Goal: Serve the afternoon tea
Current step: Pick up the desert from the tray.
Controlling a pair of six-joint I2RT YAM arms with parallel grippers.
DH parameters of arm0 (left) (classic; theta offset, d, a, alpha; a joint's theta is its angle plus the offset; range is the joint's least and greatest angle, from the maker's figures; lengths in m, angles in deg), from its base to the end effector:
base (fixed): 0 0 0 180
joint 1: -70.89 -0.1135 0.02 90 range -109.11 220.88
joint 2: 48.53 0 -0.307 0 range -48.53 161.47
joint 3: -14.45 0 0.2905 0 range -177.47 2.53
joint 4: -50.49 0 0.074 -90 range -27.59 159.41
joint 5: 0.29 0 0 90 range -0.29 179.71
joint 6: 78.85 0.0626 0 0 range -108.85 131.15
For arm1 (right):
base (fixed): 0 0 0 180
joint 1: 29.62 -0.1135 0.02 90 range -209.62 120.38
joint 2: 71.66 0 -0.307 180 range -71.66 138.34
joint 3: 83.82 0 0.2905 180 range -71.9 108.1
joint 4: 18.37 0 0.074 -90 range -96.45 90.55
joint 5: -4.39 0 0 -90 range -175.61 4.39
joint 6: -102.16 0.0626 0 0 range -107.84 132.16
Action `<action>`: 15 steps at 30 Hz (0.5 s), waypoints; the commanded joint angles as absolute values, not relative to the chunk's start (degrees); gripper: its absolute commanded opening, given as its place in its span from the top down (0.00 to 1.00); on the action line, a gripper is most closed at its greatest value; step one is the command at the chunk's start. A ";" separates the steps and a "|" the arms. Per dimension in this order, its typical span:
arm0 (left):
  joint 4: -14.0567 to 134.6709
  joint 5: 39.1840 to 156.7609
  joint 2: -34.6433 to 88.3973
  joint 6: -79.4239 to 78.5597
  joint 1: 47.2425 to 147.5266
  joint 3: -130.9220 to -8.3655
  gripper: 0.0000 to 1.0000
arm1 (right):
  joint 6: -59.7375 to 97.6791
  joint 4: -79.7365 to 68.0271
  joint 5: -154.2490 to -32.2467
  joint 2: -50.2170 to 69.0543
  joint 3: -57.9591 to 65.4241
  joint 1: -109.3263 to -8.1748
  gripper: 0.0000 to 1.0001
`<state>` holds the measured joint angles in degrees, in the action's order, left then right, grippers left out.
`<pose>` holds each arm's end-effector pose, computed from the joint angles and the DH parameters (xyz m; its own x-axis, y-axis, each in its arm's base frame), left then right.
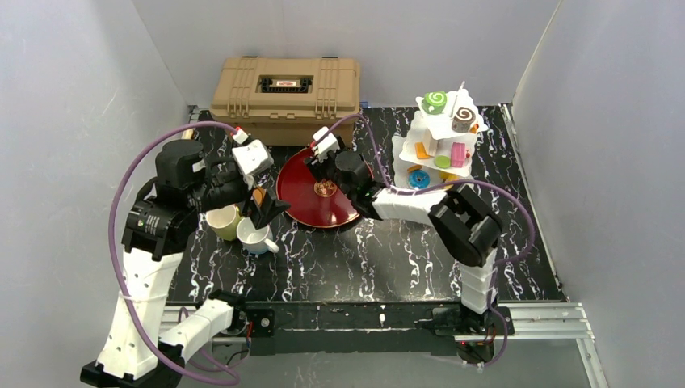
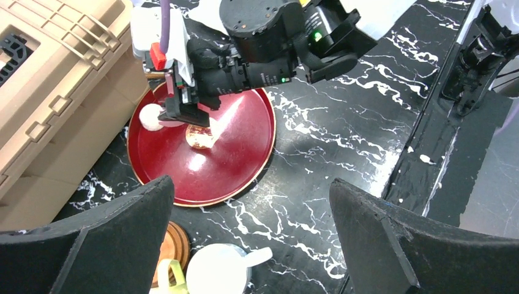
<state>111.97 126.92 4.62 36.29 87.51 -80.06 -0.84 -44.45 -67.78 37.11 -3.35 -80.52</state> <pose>0.1523 -0.0850 0.5085 0.0295 0.3443 -0.9384 0.8388 0.5020 0.2106 0.3353 0.3822 0.2613 0.0990 -0.2178 -0.9710 -0.5373 0.8096 -0.2363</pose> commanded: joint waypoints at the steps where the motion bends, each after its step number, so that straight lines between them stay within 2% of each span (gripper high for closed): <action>1: 113.10 126.55 3.48 37.12 87.57 -81.43 0.03 | 3.33 -53.23 -66.48 40.63 1.51 -79.68 0.28; 15: 113.20 126.46 2.66 37.77 87.51 -80.98 0.03 | 5.74 -53.97 -64.57 53.09 11.85 -76.97 0.27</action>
